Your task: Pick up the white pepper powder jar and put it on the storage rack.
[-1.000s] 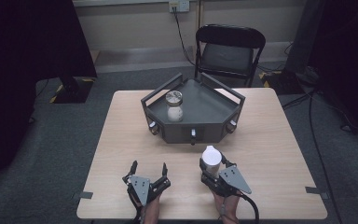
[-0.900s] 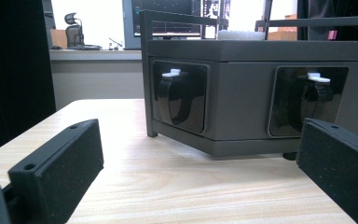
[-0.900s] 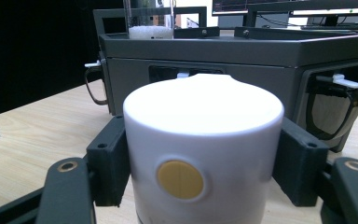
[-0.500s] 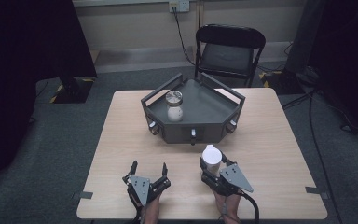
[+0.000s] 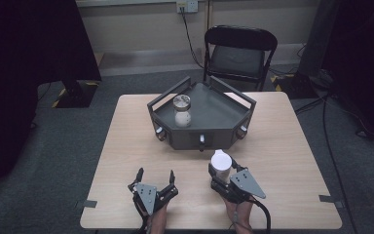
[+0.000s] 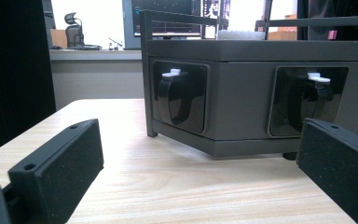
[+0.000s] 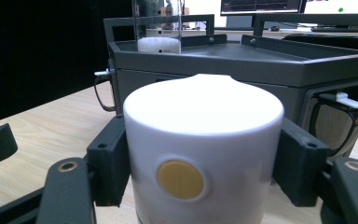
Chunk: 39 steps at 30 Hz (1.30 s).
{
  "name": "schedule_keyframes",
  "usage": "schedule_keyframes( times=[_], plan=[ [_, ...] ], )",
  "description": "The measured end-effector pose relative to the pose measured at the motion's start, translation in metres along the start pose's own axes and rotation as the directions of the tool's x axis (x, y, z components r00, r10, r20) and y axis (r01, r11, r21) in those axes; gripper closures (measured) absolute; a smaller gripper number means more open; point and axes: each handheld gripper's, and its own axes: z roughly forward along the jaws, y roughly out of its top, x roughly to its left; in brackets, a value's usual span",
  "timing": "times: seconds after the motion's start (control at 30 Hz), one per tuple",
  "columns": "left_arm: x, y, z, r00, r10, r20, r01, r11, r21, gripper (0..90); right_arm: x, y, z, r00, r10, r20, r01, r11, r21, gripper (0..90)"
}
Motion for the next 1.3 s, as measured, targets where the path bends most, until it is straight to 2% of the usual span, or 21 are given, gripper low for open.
schedule_keyframes(
  times=[0.67, 0.9, 1.23, 1.3],
  plan=[
    [0.0, 0.0, 0.0, 1.0, 0.0, 0.0, 0.0, 1.0, 0.0, 0.0, -0.008, 0.025, 0.003, 0.999, -0.022, -0.038, 0.021, 1.0, -0.009, 30.5],
    [0.0, 0.0, 0.0, 1.0, 0.0, 0.0, 0.0, 1.0, 0.0, 0.0, -0.012, 0.036, 0.008, 0.9978, -0.044, -0.049, 0.043, 0.999, -0.013, 30.5],
    [0.0, 0.0, 0.0, 1.0, 0.0, 0.0, 0.0, 1.0, 0.0, 0.0, -0.017, 0.05, 0.019, 0.9977, -0.051, -0.045, 0.05, 0.998, -0.03, 30.4],
    [0.0, 0.0, 0.0, 1.0, 0.0, 0.0, 0.0, 1.0, 0.0, 0.0, -0.019, 0.053, 0.021, 0.9979, -0.041, -0.049, 0.039, 0.999, -0.035, 30.5]
  ],
)
